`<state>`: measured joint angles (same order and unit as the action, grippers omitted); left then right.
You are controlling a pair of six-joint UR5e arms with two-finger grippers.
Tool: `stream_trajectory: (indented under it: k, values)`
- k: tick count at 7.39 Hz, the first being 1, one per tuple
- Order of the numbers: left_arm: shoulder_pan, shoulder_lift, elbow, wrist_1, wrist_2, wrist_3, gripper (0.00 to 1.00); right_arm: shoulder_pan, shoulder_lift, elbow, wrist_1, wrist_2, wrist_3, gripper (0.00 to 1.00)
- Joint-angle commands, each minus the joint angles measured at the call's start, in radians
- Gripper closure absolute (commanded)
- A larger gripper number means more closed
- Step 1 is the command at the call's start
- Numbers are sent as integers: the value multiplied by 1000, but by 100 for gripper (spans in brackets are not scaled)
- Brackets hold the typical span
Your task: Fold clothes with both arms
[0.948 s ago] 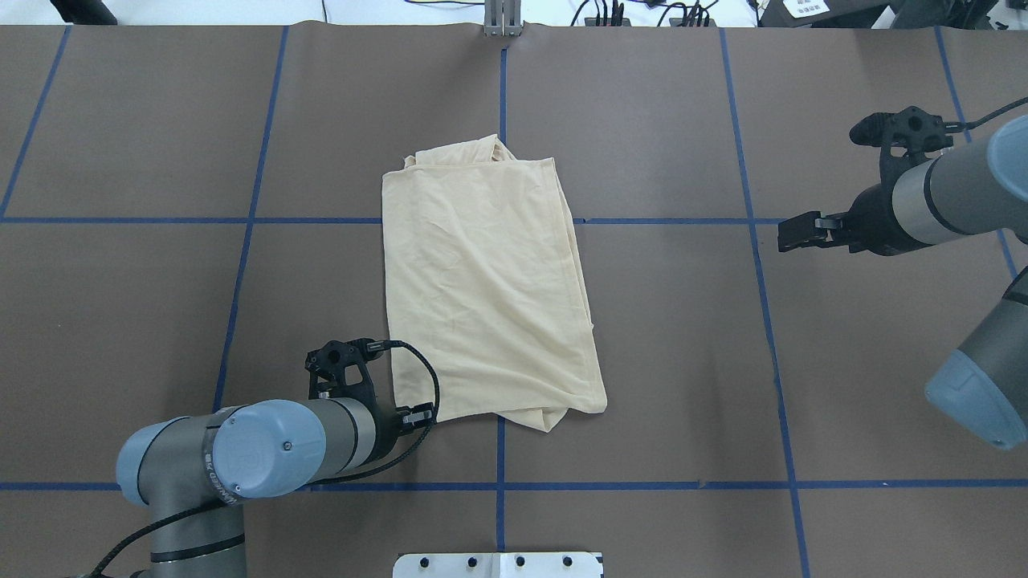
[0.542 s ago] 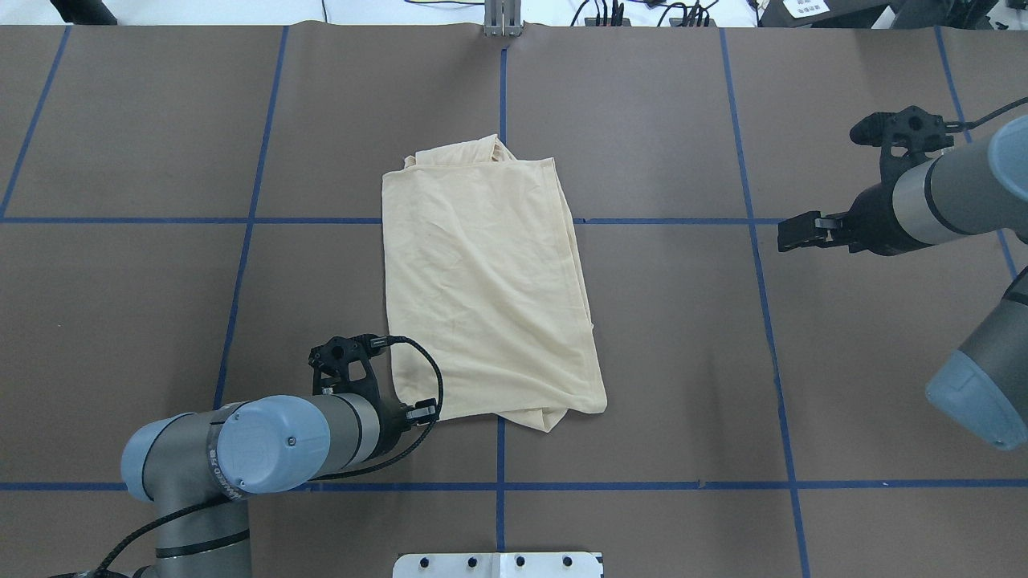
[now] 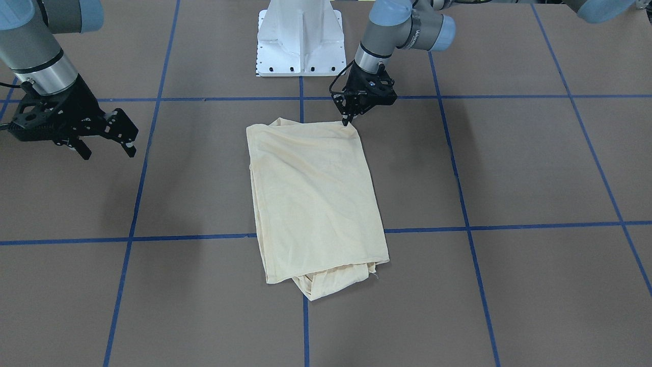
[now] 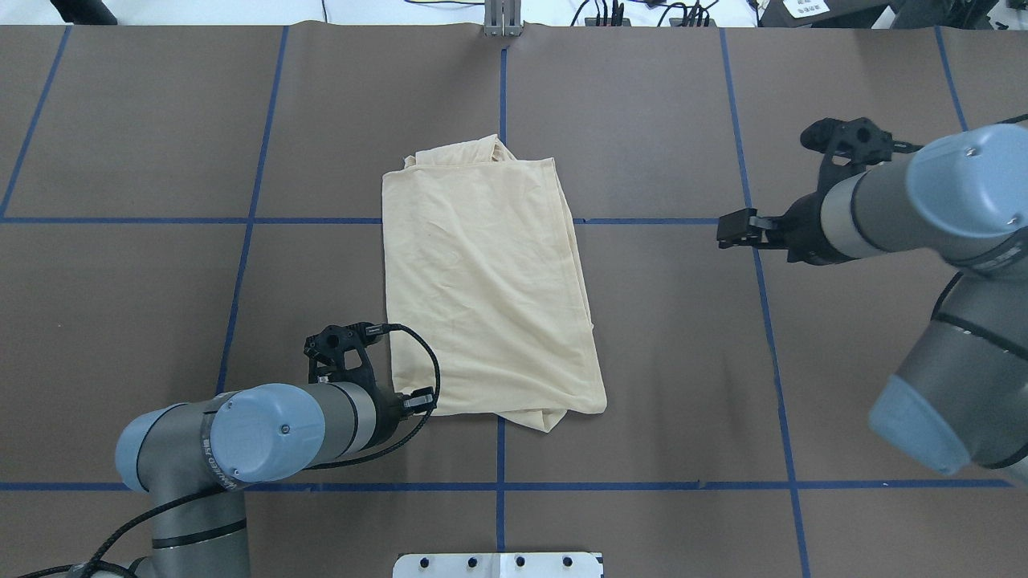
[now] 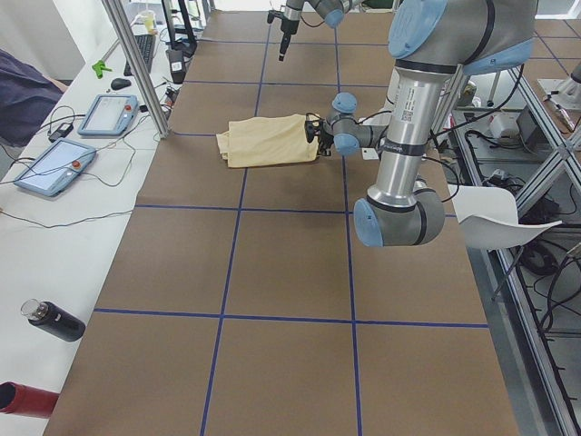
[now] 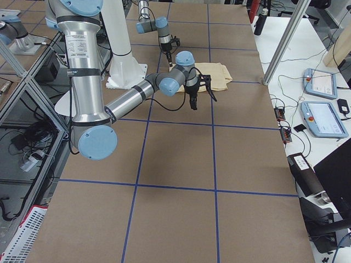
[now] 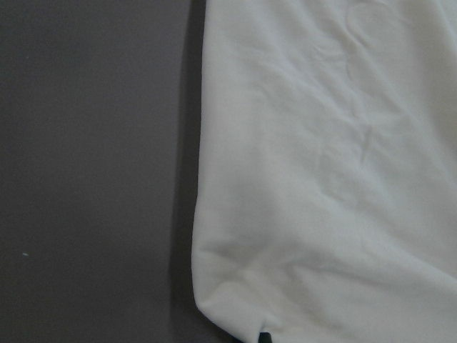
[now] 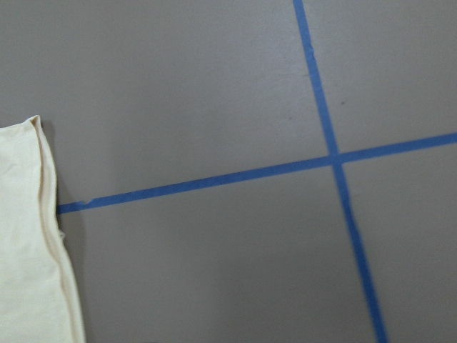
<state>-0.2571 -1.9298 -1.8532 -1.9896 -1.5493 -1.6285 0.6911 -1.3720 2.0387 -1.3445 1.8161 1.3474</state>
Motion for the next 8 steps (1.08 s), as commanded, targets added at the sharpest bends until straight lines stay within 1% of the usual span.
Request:
stream_trajectory:
  k: [1, 2, 3, 4, 5, 6, 7, 8]
  values:
    - [-5, 2, -12, 0, 0, -1, 100, -231, 144, -32, -75, -202, 343, 4]
    - [-5, 3, -18, 0, 0, -1, 100, -295, 274, -98, -184, -292, 452, 4]
    - [-5, 2, -20, 2, 0, -1, 100, -342, 318, -159, -199, -334, 494, 4]
    - [-5, 2, -21, 0, 0, -1, 100, -369, 320, -190, -167, -366, 522, 5]
    - [-5, 2, -21, 0, 0, -1, 100, -378, 320, -210, -145, -377, 551, 11]
    - [-5, 2, -20, 2, 0, -1, 100, -384, 321, -230, -145, -379, 564, 20]
    - [-5, 2, -21, 2, 0, -1, 100, -399, 320, -239, -145, -382, 582, 23]
    - [-5, 2, -21, 0, 0, -1, 100, -419, 320, -241, -145, -406, 634, 23]
